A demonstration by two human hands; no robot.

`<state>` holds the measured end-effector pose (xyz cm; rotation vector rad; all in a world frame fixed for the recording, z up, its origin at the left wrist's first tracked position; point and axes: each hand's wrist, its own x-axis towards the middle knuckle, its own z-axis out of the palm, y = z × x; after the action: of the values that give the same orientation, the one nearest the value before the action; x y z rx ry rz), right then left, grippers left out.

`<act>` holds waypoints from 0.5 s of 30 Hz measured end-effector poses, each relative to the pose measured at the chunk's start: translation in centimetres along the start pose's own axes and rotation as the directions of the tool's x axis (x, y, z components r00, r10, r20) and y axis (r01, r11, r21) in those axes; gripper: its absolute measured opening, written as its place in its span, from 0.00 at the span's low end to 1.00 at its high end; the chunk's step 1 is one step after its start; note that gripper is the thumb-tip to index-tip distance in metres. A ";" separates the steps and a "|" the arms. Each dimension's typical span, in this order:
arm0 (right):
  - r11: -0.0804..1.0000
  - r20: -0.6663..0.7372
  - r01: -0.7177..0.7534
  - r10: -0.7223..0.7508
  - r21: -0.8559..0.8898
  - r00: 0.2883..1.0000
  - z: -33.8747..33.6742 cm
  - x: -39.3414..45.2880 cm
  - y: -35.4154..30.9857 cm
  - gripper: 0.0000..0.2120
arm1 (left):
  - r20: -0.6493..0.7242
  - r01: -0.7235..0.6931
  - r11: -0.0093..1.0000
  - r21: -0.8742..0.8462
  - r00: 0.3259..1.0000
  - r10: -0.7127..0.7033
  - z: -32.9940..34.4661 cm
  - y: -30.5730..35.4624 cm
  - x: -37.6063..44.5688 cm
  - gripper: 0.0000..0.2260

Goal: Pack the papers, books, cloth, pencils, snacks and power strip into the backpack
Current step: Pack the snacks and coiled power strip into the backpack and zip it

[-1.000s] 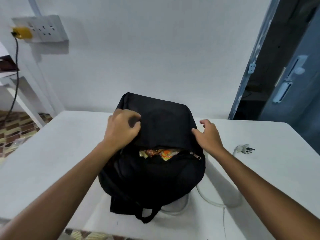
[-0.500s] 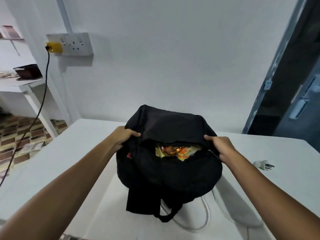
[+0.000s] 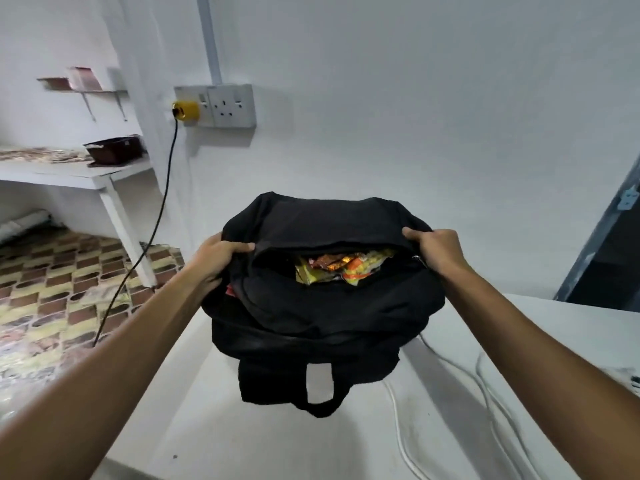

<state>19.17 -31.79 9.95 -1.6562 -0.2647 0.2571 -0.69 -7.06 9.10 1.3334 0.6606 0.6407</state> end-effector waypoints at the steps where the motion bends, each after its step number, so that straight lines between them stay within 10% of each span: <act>1: 1.000 0.020 0.004 -0.004 0.011 1.000 1.6 0.1 -0.1 0.13 | -0.028 -0.016 1.000 0.003 0.999 0.016 -1.5 0.2 0.0 0.11; 15: 1.000 0.282 0.017 -0.023 0.024 0.959 16.5 -2.7 9.4 0.05 | -0.360 0.106 0.958 0.266 0.933 -0.004 -16.2 -7.0 -2.7 0.14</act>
<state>11.52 -18.03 -0.97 -1.5934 -0.4921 0.4804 -14.28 0.60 0.46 1.4675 1.1158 0.7727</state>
